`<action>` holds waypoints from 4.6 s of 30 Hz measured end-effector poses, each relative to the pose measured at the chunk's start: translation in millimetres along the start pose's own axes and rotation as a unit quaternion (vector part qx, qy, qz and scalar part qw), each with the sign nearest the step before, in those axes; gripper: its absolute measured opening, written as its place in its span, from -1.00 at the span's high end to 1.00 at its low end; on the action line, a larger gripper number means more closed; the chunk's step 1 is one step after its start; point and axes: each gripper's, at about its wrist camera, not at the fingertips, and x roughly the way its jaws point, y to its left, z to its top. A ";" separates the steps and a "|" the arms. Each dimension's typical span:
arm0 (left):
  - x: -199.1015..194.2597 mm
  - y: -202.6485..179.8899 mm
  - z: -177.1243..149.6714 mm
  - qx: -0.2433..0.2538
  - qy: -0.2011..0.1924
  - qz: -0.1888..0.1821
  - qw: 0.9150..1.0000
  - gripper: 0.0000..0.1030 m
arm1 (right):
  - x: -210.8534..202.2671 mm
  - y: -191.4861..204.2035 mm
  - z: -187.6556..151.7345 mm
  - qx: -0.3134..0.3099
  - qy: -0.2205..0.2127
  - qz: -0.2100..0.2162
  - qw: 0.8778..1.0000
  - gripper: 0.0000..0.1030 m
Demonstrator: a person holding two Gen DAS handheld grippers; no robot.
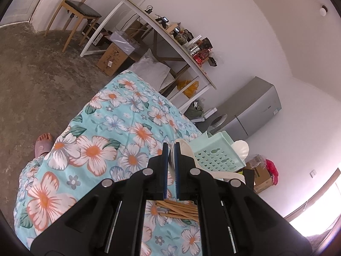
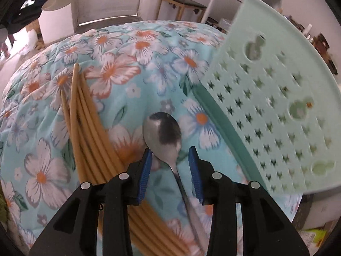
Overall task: Organize utensils
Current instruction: 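Close the right tool on the bundle of wooden chopsticks, then lift the chopsticks with the right tool while the left tool holds the white spoon, then open the left tool over the green holder while the right tool holds the chopsticks, then open the right tool to set the chopsticks down on the bedspread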
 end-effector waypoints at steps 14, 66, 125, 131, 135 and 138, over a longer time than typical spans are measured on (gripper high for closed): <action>7.5 7.3 -0.2 -0.010 0.005 0.008 1.000 0.91 | 23.5 5.8 29.8 0.073 -0.039 -0.003 0.997 0.38; 65.6 -209.4 50.3 0.337 -0.099 0.174 0.920 0.92 | -206.2 -127.3 -79.1 0.336 -0.342 -0.015 0.877 0.96; 38.5 -72.9 -44.9 0.160 0.039 0.120 0.979 -0.25 | -154.7 -115.2 -98.2 0.405 -0.257 -0.006 0.877 -0.44; 37.8 -70.1 -68.6 0.164 0.073 0.109 0.978 -0.25 | -111.2 -49.0 -136.2 0.428 -0.110 -0.043 0.896 -0.65; 39.8 -70.5 -81.6 0.168 0.095 0.109 0.975 -0.25 | -100.3 -20.6 -157.5 0.435 -0.072 -0.064 0.895 -0.67; 42.2 -73.1 -89.7 0.176 0.105 0.113 0.972 -0.25 | -98.8 -15.5 -170.9 0.449 -0.063 -0.073 0.888 -0.70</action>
